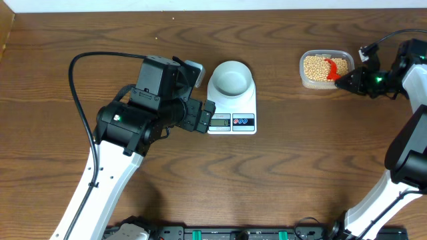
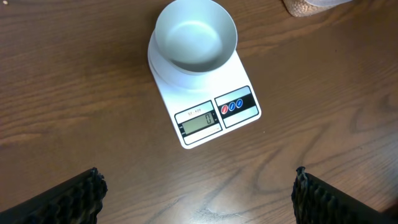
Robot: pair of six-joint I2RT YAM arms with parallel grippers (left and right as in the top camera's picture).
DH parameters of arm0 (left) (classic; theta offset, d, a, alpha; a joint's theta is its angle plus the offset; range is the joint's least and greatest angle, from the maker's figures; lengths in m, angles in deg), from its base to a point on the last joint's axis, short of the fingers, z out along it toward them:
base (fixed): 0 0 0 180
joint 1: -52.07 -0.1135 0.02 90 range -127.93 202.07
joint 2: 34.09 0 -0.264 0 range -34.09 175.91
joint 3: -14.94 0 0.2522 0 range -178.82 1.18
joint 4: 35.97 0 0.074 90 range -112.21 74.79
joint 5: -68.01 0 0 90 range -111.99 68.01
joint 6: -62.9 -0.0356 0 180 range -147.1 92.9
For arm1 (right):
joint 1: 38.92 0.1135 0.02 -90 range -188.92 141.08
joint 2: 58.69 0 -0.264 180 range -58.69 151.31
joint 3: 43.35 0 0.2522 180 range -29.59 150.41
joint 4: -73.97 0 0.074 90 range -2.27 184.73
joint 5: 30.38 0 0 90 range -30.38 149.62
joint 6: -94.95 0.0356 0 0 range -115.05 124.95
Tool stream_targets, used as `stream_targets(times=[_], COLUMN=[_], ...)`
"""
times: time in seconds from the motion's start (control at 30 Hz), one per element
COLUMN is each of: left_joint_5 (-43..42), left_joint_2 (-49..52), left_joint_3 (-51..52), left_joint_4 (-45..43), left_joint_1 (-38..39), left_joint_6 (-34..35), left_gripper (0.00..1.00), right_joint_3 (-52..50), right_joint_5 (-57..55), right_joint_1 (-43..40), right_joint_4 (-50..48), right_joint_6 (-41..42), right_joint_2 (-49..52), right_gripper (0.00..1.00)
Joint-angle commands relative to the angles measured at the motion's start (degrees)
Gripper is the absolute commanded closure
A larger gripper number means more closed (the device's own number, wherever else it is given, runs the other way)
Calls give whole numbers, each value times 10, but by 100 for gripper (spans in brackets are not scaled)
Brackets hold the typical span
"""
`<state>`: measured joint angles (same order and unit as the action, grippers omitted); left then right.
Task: Scoop item into bowl and weigh 50g on scale
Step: 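Dip the red scoop into the soybean tub with the right gripper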
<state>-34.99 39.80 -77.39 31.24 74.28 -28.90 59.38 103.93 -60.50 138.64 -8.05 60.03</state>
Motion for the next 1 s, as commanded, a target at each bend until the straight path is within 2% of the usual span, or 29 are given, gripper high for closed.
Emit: stream_targets(times=[0.0, 0.3, 0.67, 0.97], left_joint_5=[6, 6, 6, 6], left_joint_2=[4, 4, 4, 4], left_joint_3=[-3, -3, -3, -3], left_joint_4=[1, 1, 1, 1], left_joint_1=[-2, -2, -2, -2], left_joint_6=[-10, -10, -10, -10], left_gripper=[2, 2, 2, 2], right_joint_3=[3, 3, 3, 3], right_joint_5=[74, 113, 55, 58], right_joint_1=[-18, -47, -26, 0], right_joint_4=[1, 3, -3, -9], right_joint_6=[5, 1, 13, 24], right_joint_2=[12, 13, 31, 42], right_gripper=[99, 99, 99, 99])
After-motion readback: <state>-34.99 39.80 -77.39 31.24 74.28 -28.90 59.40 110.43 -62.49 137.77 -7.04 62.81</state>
